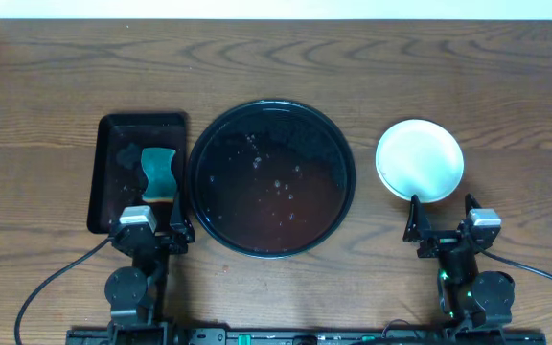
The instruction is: Clean dirty plates on tray and stack at the side
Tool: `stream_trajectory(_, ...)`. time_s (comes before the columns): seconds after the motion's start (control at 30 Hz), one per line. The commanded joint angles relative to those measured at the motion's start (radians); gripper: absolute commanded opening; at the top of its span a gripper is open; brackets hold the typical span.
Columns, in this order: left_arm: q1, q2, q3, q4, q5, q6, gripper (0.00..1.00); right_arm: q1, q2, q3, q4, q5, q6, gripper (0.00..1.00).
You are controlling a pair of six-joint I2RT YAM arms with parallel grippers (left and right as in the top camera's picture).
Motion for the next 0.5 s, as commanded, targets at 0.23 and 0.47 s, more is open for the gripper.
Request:
stream_trajectory(0.23,-0.002,-0.006,-0.015,-0.036,0.0,0.006,0.81,-0.006,-0.005,-0.002,-0.004,-0.008,-0.01,0.99)
stream_trajectory(0.47,-0.002,-0.006,-0.015,-0.036,0.0,0.006,0.81,-0.006,-0.005,-0.002,-0.004,-0.008,-0.01,0.99)
